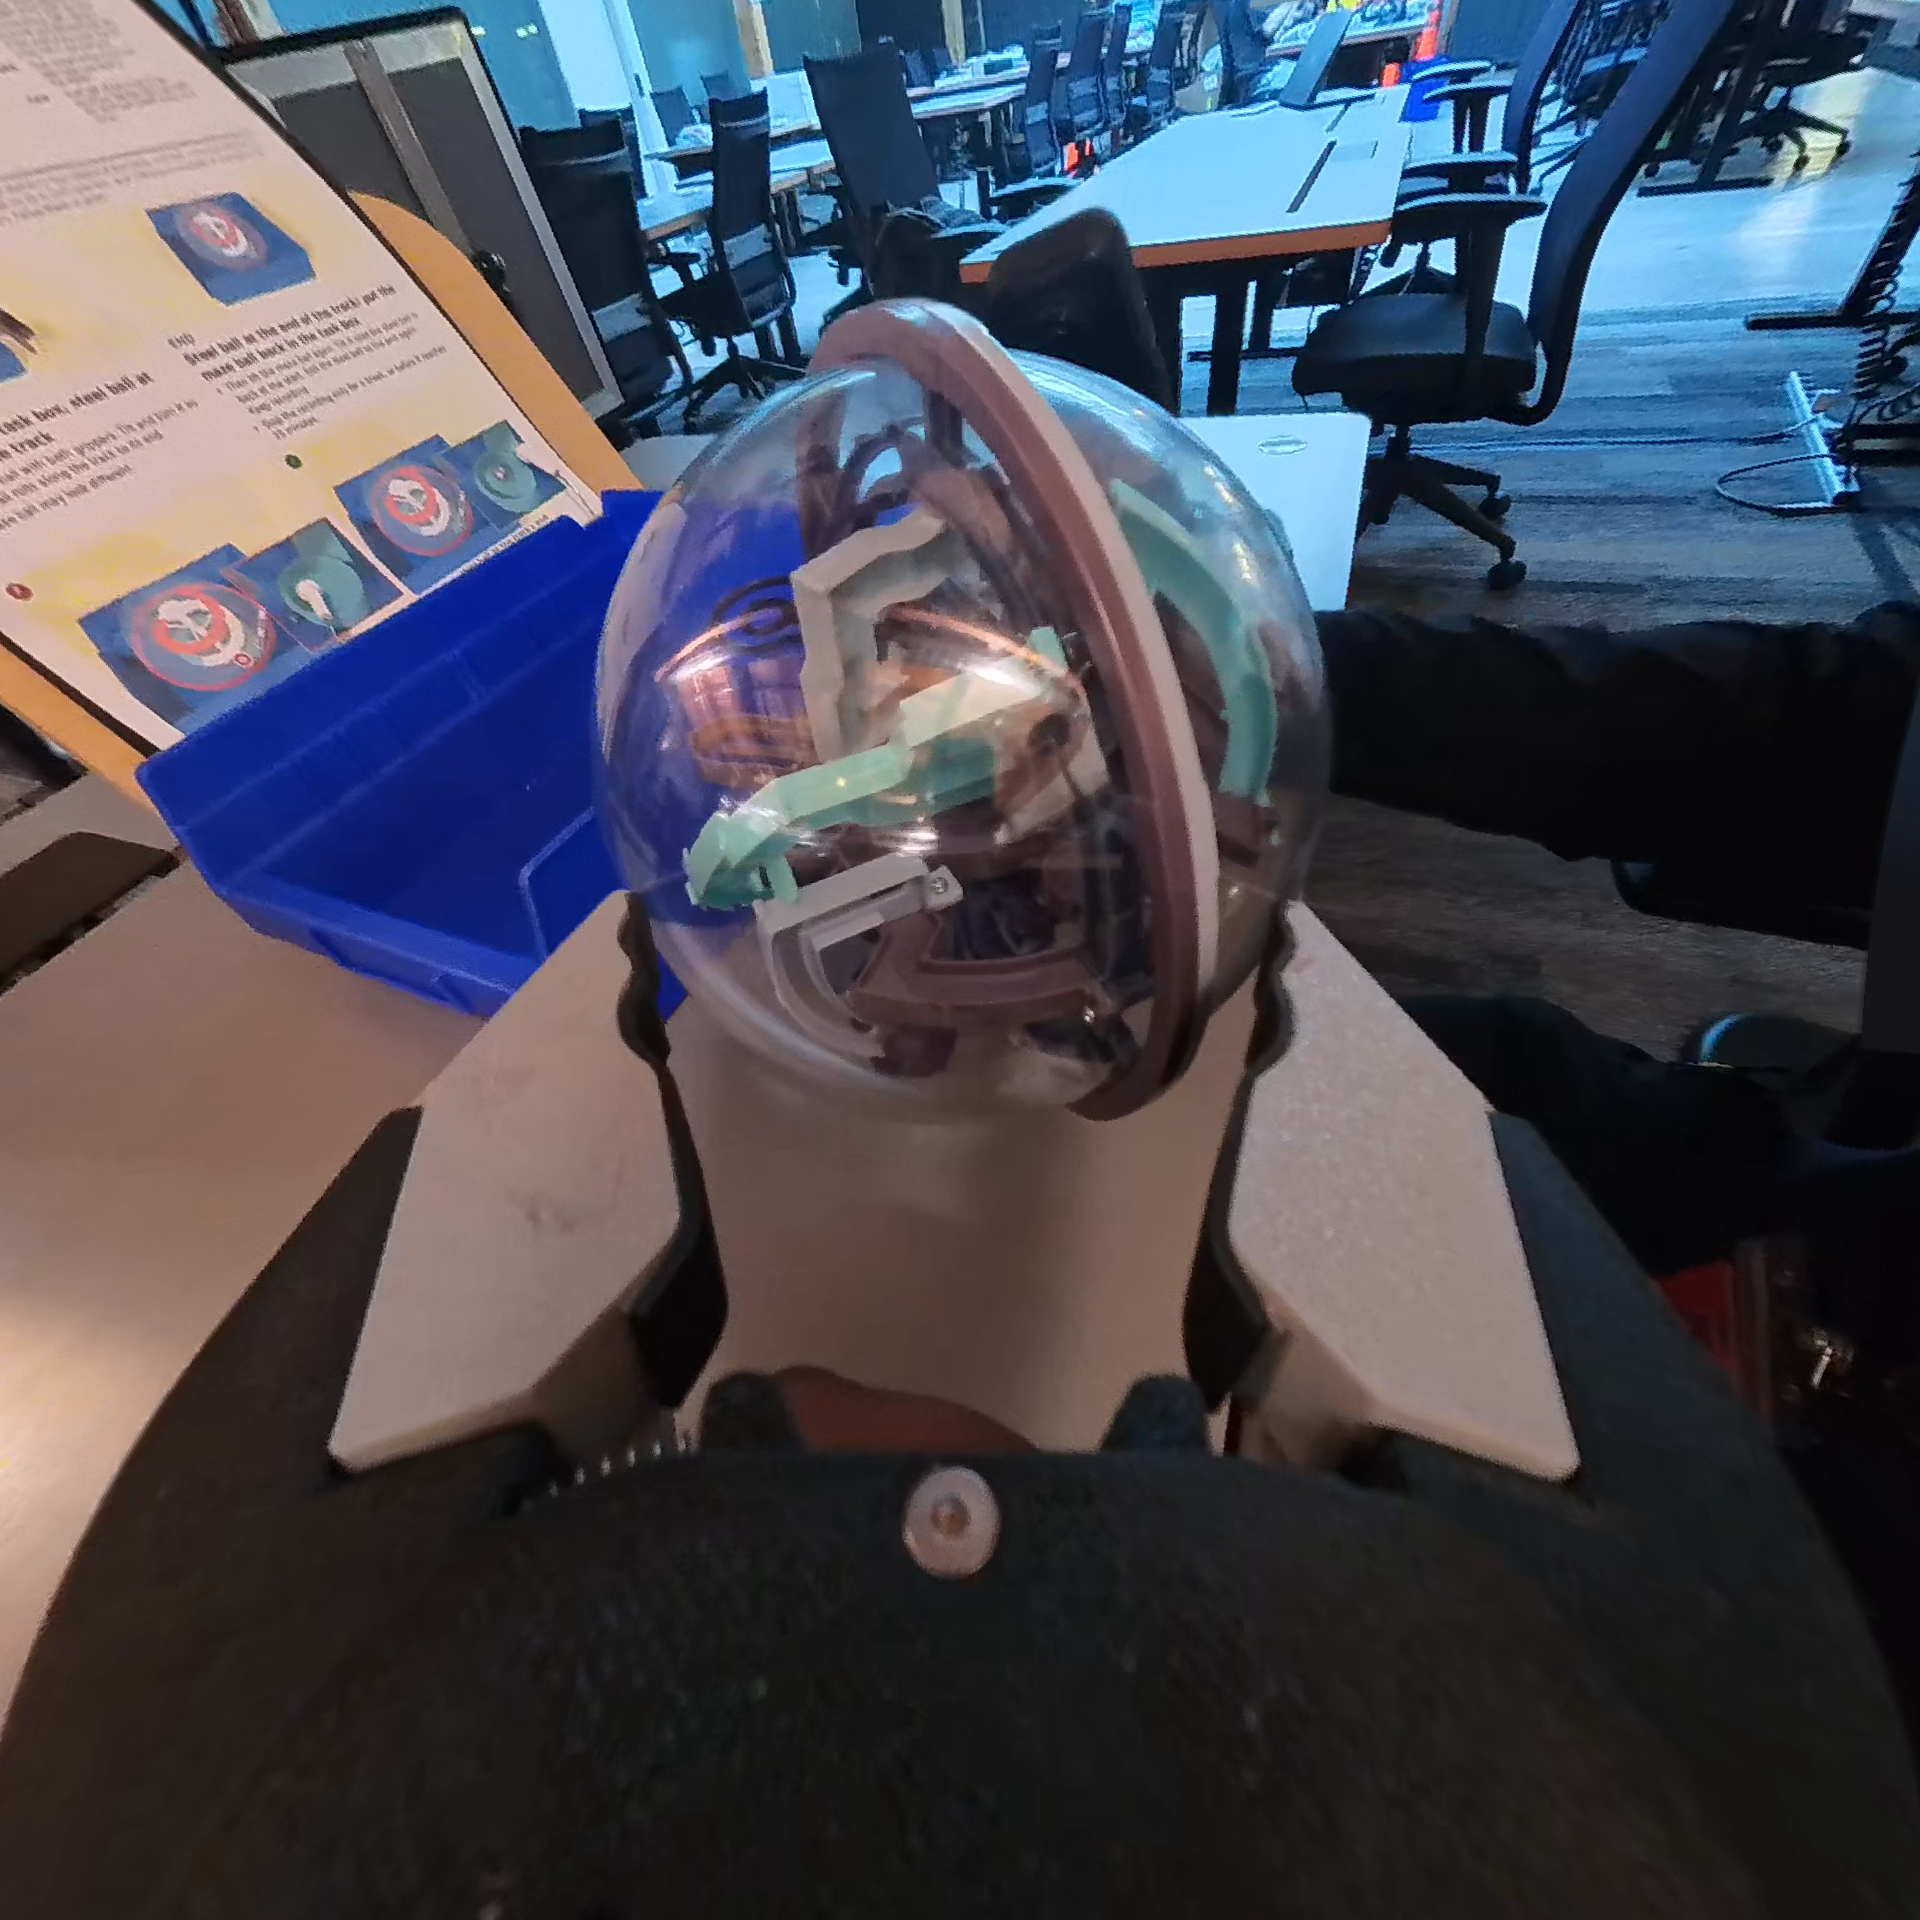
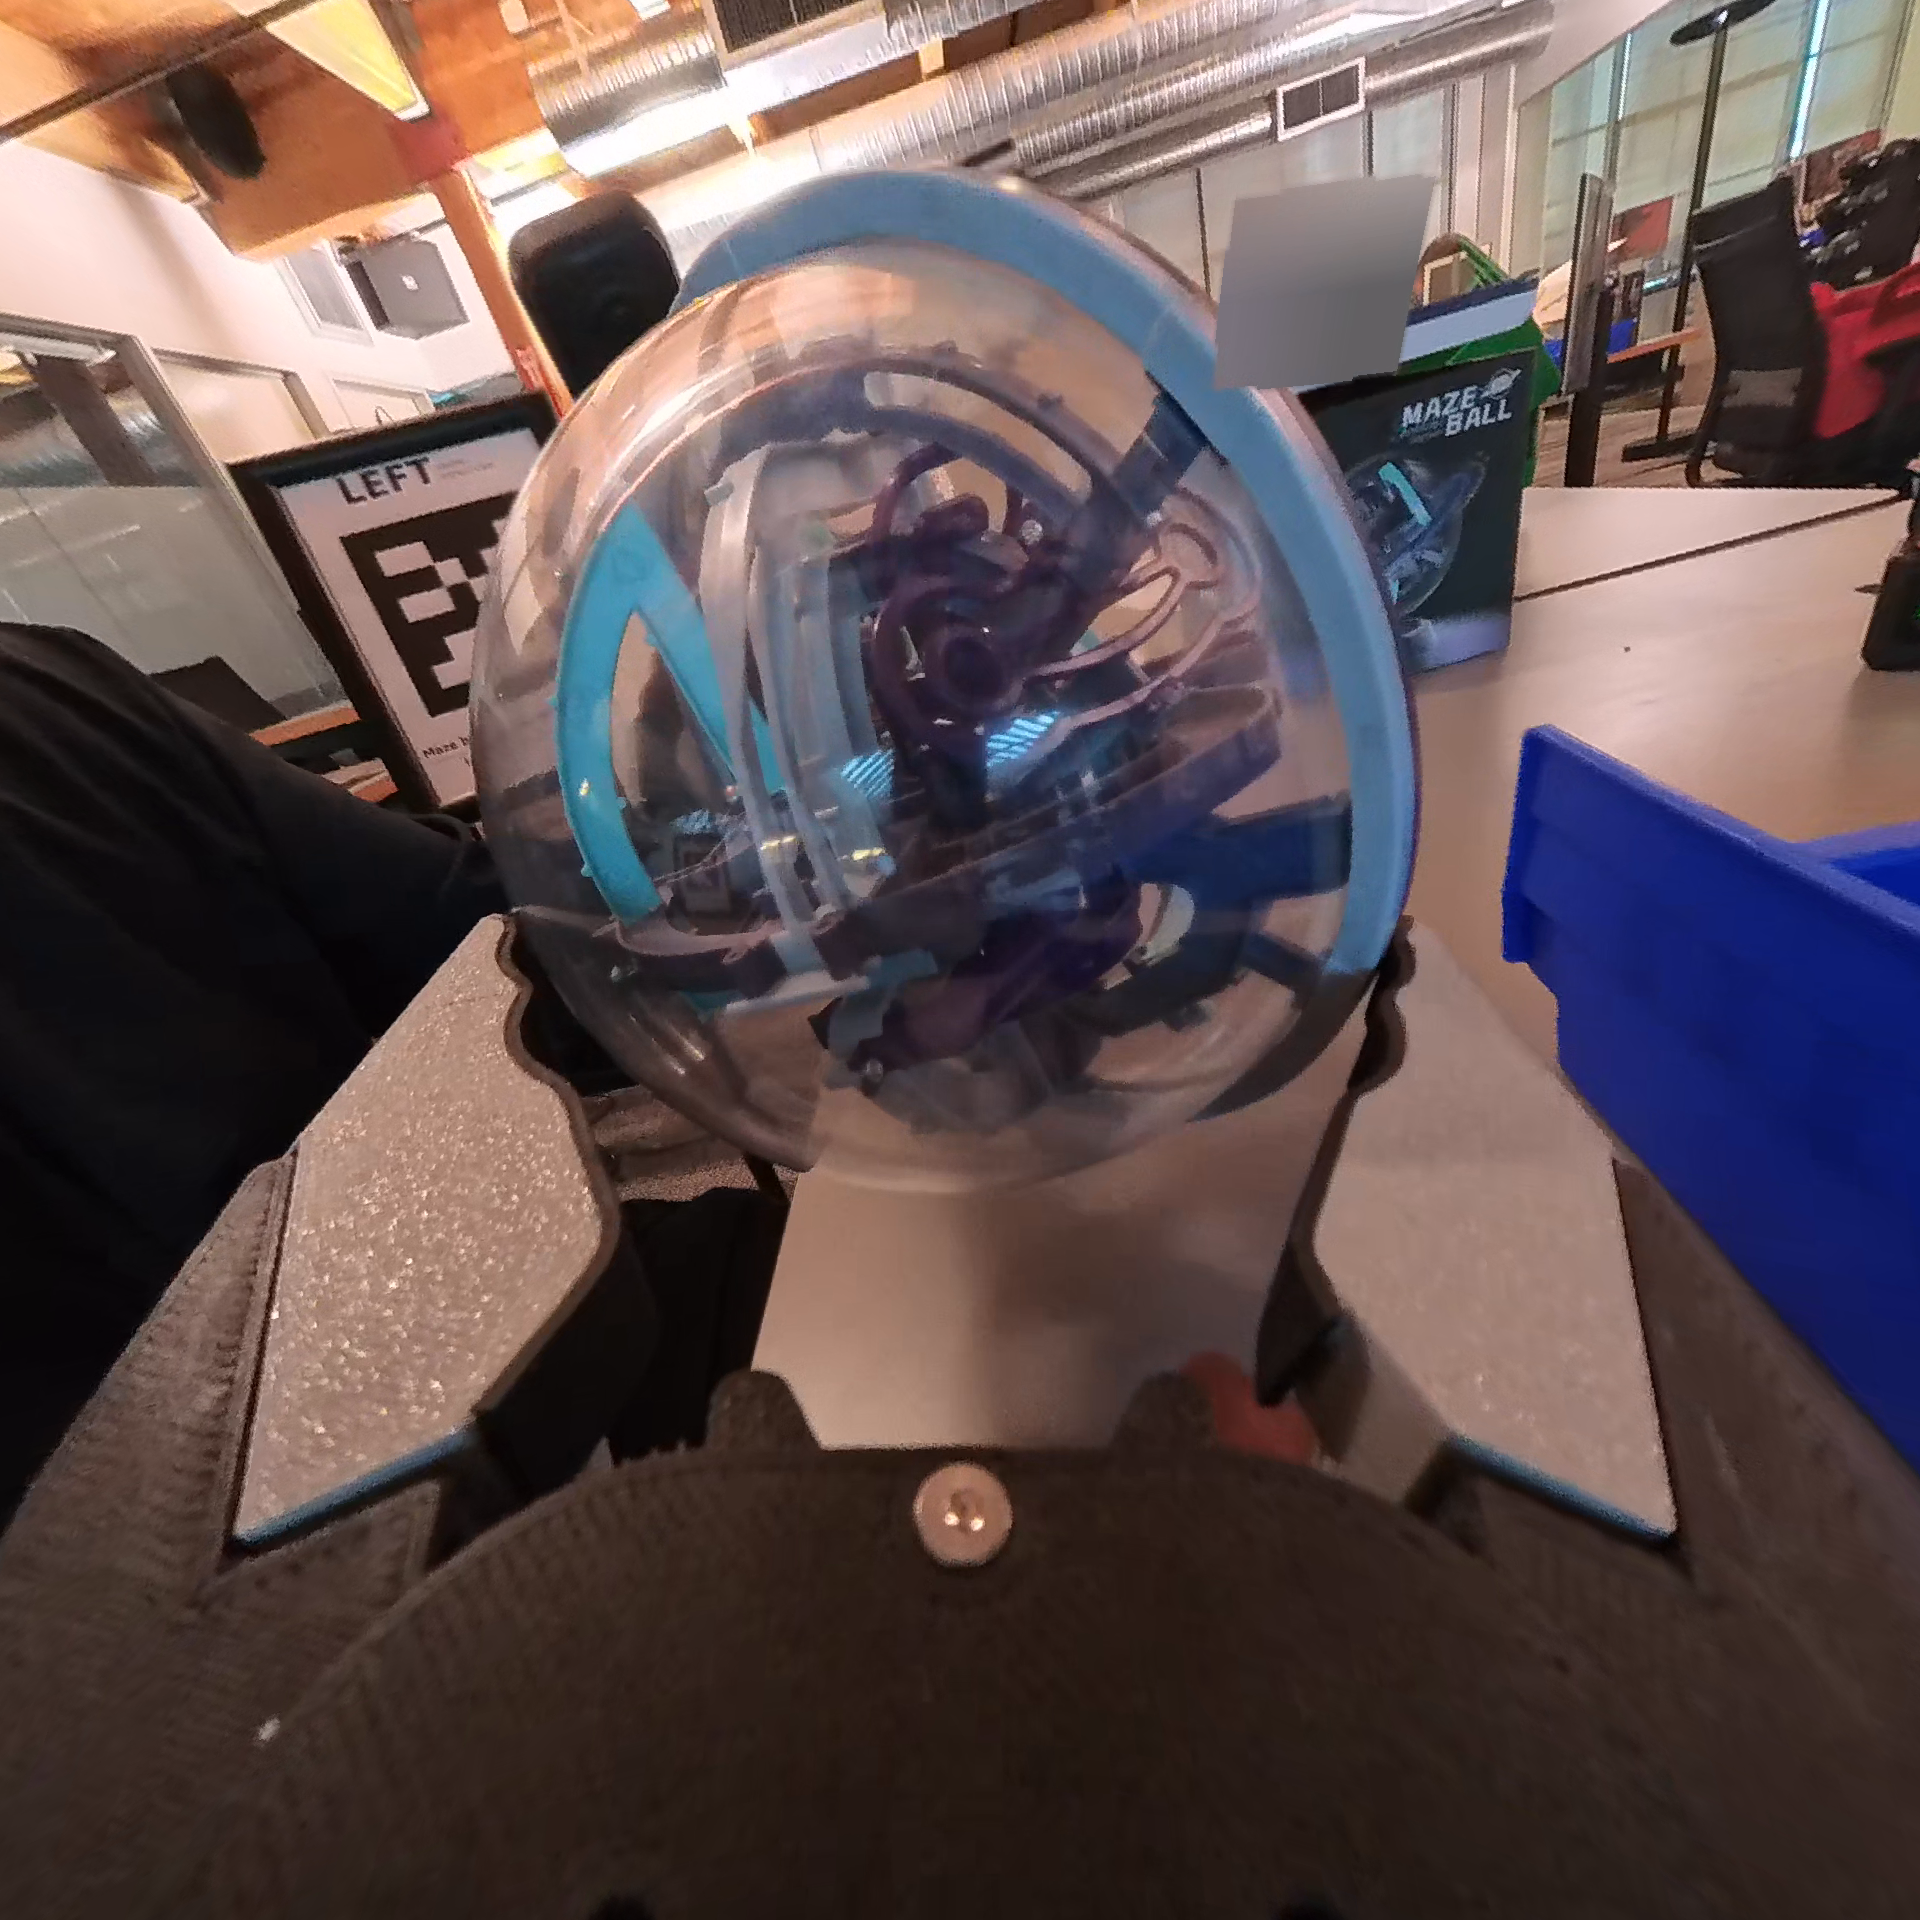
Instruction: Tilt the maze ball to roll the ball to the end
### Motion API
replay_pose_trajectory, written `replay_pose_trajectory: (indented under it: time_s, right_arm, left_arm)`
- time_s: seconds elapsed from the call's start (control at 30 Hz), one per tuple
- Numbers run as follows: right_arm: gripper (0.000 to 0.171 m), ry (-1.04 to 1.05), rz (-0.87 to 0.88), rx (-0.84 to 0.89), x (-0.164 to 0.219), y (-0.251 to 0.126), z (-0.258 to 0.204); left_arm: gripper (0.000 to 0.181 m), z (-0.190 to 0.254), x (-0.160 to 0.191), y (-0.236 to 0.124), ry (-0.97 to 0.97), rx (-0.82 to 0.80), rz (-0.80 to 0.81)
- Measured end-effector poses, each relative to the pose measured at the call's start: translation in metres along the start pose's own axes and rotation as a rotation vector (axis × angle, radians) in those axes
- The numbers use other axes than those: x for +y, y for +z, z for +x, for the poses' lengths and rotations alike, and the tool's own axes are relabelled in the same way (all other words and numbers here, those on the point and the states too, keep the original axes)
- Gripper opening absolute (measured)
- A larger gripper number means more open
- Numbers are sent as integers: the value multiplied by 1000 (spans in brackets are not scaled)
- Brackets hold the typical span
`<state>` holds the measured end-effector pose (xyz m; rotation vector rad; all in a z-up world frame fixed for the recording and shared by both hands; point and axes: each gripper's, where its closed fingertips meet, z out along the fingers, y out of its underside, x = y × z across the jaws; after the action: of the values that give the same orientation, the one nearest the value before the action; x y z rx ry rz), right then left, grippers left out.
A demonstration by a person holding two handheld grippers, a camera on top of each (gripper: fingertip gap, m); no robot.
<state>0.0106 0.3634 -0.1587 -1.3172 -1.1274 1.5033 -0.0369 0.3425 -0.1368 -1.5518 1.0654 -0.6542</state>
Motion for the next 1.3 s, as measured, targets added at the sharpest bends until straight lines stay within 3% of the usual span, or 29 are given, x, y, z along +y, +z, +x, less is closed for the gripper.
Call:
replay_pose_trajectory:
  time_s: [0.4, 0.77, 1.3]
  right_arm:
    - [151, 80, -49, -9, 10, 3, 3]
    - [152, 346, -162, 5, 37, 20, 14]
    - [153, 283, -116, -39, 29, 22, 6]
  left_arm:
    - [112, -3, 3, 0, -49, 13, -1]
    - [115, -21, 27, -3, -308, 82, -36]
    - [115, -15, 10, -7, -215, 37, -34]
